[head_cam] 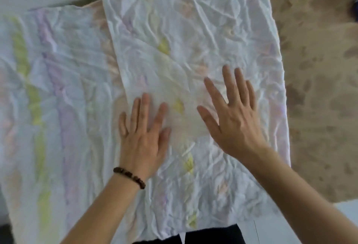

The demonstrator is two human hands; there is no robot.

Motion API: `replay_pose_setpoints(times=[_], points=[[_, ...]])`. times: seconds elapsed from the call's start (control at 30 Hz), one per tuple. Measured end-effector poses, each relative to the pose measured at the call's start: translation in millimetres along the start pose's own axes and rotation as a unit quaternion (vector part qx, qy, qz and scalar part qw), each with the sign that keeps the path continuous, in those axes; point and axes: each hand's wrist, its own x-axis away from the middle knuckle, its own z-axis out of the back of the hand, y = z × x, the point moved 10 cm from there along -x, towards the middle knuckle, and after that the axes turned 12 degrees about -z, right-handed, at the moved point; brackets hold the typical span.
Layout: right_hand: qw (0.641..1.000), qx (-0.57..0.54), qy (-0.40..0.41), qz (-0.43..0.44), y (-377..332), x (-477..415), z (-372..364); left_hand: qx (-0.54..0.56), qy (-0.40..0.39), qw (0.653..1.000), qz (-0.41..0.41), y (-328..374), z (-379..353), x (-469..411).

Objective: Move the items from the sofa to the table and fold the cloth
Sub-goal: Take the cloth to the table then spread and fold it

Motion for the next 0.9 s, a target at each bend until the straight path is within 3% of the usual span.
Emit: replay_pose_setpoints(times=[0.13,0.6,0.8,0.9], points=[[0.995,0.053,-0.065,-0.062,22,41,-39,-0.02,-0.036,0.997,0.072,-34,-21,37],[0.995,0.069,0.02,-0.075,26,56,-41,-0.016,0.006,0.998,0.06,-32,-19,38],[0.988,0.023,0.07,-0.139,37,136,-23,0.008,0.111,0.993,0.041,22,20,102],[0.985,0.012,0.059,-0.159,54,203,-32,0.029,0.099,0.994,0.023,62,7,170]])
